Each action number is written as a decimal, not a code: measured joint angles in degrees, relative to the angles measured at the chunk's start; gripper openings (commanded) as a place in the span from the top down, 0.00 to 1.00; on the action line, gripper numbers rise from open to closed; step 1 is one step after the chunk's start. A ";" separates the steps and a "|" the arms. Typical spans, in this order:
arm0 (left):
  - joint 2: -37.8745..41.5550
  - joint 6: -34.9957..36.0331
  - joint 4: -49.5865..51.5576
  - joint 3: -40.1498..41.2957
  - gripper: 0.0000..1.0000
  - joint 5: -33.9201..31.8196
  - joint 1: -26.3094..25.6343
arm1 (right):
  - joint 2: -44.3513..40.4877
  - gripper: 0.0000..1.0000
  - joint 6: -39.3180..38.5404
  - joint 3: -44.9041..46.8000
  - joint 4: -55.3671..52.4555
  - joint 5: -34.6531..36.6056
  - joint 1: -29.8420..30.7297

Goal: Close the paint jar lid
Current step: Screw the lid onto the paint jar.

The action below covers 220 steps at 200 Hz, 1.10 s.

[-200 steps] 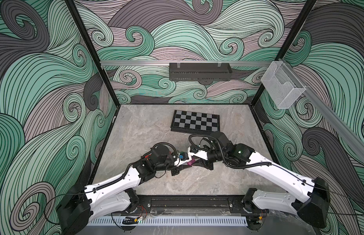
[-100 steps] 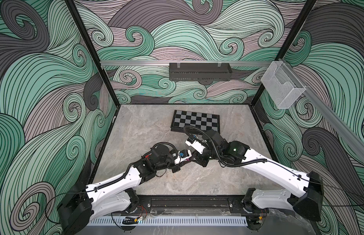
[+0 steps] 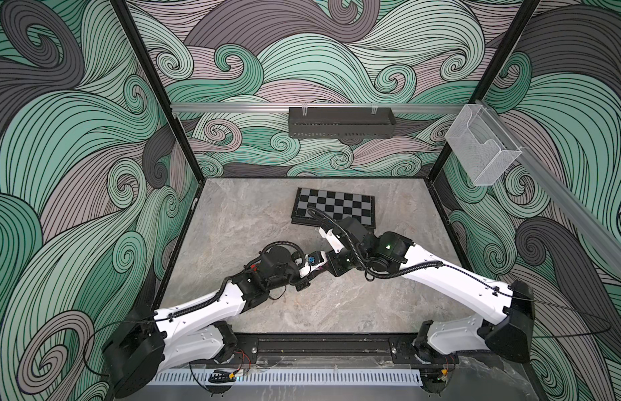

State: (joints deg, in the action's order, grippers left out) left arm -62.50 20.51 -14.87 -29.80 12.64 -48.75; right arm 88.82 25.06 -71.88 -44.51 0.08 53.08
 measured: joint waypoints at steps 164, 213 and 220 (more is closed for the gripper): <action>1.33 -2.73 -1.29 -0.50 0.88 7.54 3.17 | -11.67 0.01 -11.56 -0.66 0.26 -4.87 -7.52; 1.86 -4.55 5.42 -5.11 0.88 15.80 7.43 | -15.56 0.01 -23.85 2.54 3.52 -10.49 -10.80; 2.14 -4.83 6.32 -5.70 0.88 17.29 8.13 | -16.24 0.01 -25.68 3.30 4.07 -11.63 -10.80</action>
State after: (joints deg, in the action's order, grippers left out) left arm -60.36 15.68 -8.56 -35.51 29.93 -40.62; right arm 72.58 -0.62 -68.58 -40.45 -11.55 42.28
